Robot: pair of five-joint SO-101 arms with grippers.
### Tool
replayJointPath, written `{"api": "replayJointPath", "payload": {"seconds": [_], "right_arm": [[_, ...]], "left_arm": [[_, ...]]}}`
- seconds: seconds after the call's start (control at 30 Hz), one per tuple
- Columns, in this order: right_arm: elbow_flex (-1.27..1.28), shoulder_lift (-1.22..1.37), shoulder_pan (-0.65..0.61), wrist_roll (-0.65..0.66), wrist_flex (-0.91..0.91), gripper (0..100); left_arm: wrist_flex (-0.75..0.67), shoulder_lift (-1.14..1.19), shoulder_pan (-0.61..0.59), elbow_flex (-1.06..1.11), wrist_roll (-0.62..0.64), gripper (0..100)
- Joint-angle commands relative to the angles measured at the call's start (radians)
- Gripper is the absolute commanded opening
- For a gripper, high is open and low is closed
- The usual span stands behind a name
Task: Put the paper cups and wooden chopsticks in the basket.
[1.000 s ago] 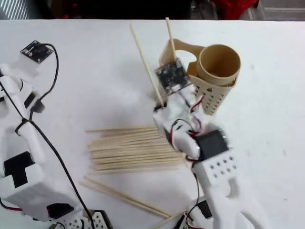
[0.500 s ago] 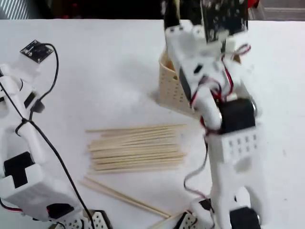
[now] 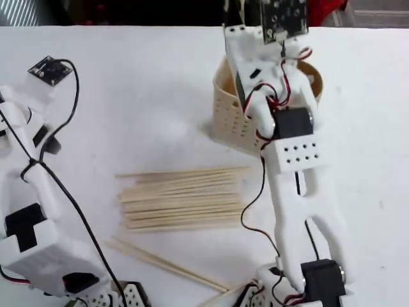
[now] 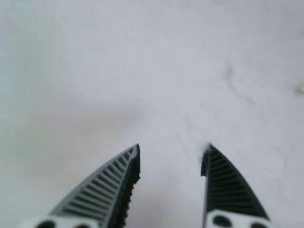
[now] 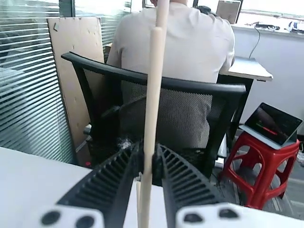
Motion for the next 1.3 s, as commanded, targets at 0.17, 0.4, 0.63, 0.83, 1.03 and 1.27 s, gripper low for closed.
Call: {"api": "replayJointPath", "payload": {"seconds": [0.17, 0.4, 0.63, 0.83, 1.03, 1.27], "right_arm": [[0.239, -0.007, 0.03, -0.02, -0.093, 1.7], [0.514, -0.005, 0.045, -0.012, -0.334, 1.7], [0.557, -0.004, 0.047, -0.011, -0.375, 1.7], [0.571, -0.005, 0.047, -0.011, -0.364, 4.3], [0.569, -0.005, 0.047, -0.011, -0.352, 17.4], [0.575, -0.088, 0.047, -0.011, -0.335, 17.0]], "left_arm": [[0.003, -0.005, -0.012, -0.046, 0.002, 22], [0.005, -0.005, -0.012, -0.046, 0.002, 23], [0.006, -0.004, -0.012, -0.044, 0.002, 22], [0.0, -0.004, -0.012, -0.025, 0.002, 22], [0.0, -0.004, -0.01, -0.028, 0.002, 22], [0.0, -0.005, -0.01, -0.028, 0.002, 22]]}}
